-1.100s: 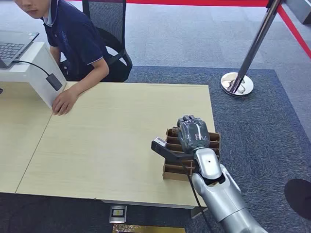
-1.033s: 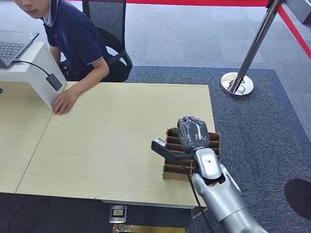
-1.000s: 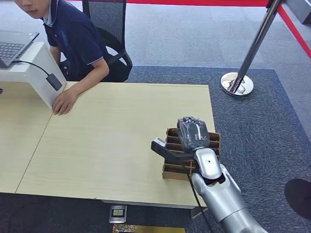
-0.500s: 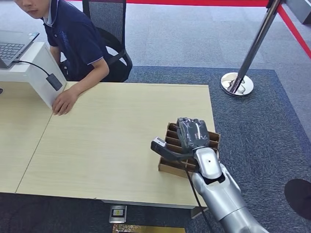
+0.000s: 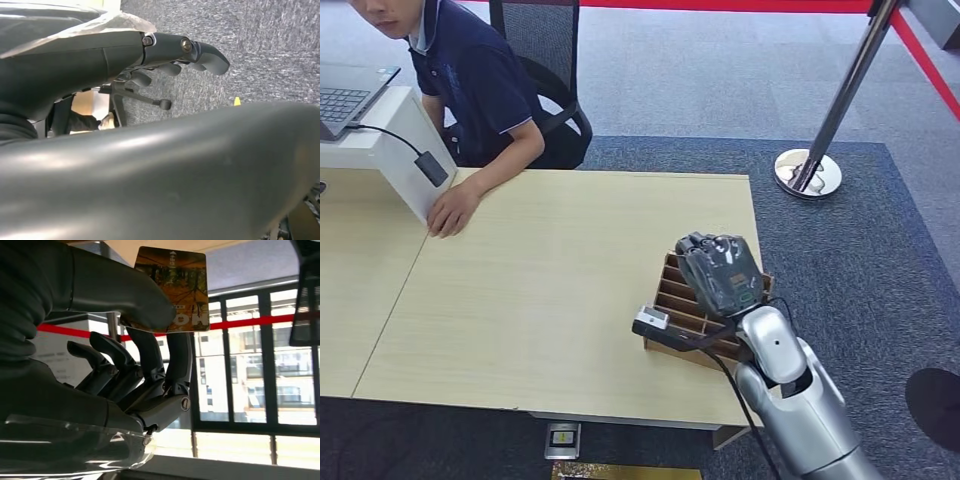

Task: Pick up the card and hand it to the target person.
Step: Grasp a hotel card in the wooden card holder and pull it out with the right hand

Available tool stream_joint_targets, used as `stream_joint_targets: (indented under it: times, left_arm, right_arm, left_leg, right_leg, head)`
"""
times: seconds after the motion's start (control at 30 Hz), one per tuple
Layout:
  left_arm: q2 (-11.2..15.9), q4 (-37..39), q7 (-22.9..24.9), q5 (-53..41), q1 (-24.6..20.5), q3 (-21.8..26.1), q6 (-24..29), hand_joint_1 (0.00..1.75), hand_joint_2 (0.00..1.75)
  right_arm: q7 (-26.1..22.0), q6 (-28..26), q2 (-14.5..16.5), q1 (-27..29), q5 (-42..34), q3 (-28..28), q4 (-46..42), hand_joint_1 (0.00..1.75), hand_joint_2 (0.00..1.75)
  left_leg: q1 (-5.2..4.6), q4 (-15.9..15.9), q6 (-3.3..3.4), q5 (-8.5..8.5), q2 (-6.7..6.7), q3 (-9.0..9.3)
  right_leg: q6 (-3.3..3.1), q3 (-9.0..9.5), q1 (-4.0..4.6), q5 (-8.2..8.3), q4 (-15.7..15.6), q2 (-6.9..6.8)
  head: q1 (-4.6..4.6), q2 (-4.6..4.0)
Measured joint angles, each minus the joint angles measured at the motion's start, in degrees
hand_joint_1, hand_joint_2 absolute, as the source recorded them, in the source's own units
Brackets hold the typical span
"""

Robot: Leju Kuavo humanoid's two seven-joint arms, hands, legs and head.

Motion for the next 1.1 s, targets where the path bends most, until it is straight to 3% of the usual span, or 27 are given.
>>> stream_joint_targets:
  times: [0.2, 0.33, 0.6, 0.9, 1.1]
  left_arm:
    - [0.3, 0.0, 0.0, 0.0, -0.1, 0.0, -0.1, 0.00, 0.00]
    - [0.4, 0.0, 0.1, 0.0, -0.1, 0.0, -0.1, 0.00, 0.00]
    - [0.4, 0.0, 0.4, -0.5, -0.4, 0.0, -0.1, 0.00, 0.00]
    - [0.4, 0.0, 0.5, -1.2, -0.4, -0.1, -0.1, 0.00, 0.00]
    - [0.4, 0.0, 0.1, -2.5, -0.4, -0.6, -0.5, 0.00, 0.00]
  right_arm:
    - [-7.4, -1.8, -1.9, -2.3, -2.5, 4.1, -3.2, 1.75, 1.75]
    - [-10.2, -3.1, -1.3, -5.0, -3.7, 7.4, -2.6, 1.75, 1.75]
    - [-12.0, -5.9, 6.6, -12.2, -6.6, 13.2, 8.5, 1.75, 1.75]
    - [-10.4, -13.3, 17.5, -17.6, -7.5, 14.6, 25.7, 1.75, 1.75]
    - [-9.4, -17.5, 20.5, -19.5, -6.5, 13.9, 34.5, 1.75, 1.75]
  left_leg:
    - [0.01, 0.0, 0.00, 0.00, 0.00, 0.00]
    - [0.01, 0.0, 0.00, 0.00, 0.01, -0.01]
    - [0.04, 0.0, -0.02, 0.02, 0.01, -0.01]
    - [0.04, 0.0, -0.03, 0.02, 0.02, -0.02]
    - [0.03, 0.0, -0.03, 0.02, 0.02, -0.02]
  right_leg:
    - [0.00, 0.00, 0.01, 0.00, 0.0, 0.00]
    - [0.00, 0.01, 0.01, 0.00, 0.0, 0.00]
    - [0.00, -0.01, 0.03, 0.00, 0.1, 0.00]
    - [-0.01, -0.03, 0.04, 0.00, 0.1, 0.00]
    - [0.00, -0.02, 0.03, 0.00, 0.1, 0.00]
  head:
    - [-0.01, 0.00]
    - [0.00, 0.00]
    - [-0.01, 0.00]
    - [-0.02, -0.01]
    - [0.00, -0.01]
